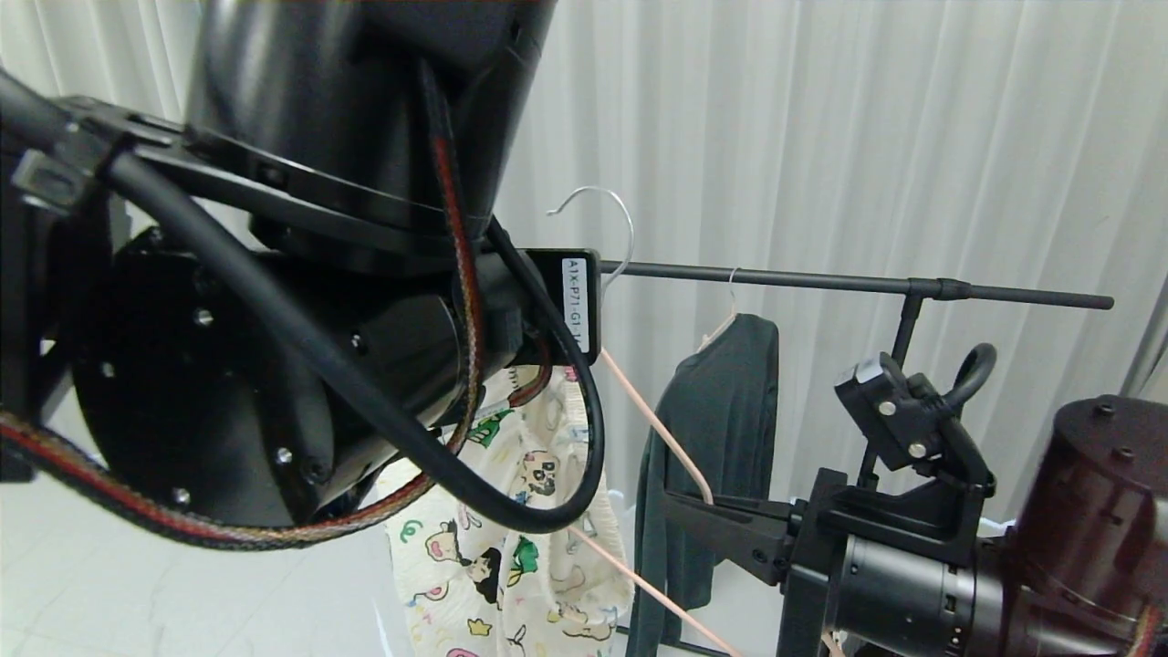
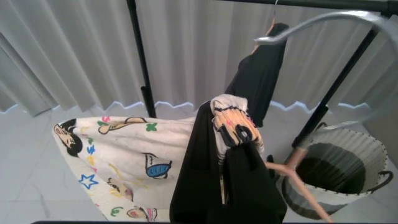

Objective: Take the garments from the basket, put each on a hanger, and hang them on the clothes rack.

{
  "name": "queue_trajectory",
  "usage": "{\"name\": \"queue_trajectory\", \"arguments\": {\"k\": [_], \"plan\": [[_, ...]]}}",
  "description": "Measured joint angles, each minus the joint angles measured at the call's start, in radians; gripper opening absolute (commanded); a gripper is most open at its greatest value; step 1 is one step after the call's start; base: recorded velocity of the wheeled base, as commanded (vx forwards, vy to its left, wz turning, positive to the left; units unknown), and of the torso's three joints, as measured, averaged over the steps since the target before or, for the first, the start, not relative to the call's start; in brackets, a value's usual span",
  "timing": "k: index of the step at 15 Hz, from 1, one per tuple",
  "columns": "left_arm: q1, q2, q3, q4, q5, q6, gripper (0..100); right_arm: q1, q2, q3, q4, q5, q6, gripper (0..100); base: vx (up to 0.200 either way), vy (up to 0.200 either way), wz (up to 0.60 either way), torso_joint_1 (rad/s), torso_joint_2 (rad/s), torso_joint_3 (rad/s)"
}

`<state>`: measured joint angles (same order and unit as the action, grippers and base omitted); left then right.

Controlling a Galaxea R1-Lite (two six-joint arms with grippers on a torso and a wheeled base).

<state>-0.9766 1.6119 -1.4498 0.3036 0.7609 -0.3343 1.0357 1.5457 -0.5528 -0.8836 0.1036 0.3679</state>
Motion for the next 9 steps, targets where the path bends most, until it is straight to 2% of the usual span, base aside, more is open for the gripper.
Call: {"name": "queue_trajectory", "arguments": {"k": [6, 7, 9], "plan": [[0.002, -0.006, 0.014, 0.0, -0.001, -0.008, 0, 0.01, 0.032, -0.046, 0.0, -0.093, -0.007, 0, 0.0, 0.0, 0.0, 0.0, 0.0, 0.0], [0.002, -0.007, 0.014, 0.0, -0.001, -0.01, 100, 0.01, 0.026, -0.046, 0.0, -0.104, -0.01, 0, 0.0, 0.0, 0.0, 0.0, 0.0, 0.0], [0.002, -0.008, 0.015, 0.0, 0.0, -0.012, 100, 0.009, 0.012, -0.046, 0.0, -0.123, -0.034, 0, 0.0, 0.0, 0.0, 0.0, 0.0, 0.0]]}}
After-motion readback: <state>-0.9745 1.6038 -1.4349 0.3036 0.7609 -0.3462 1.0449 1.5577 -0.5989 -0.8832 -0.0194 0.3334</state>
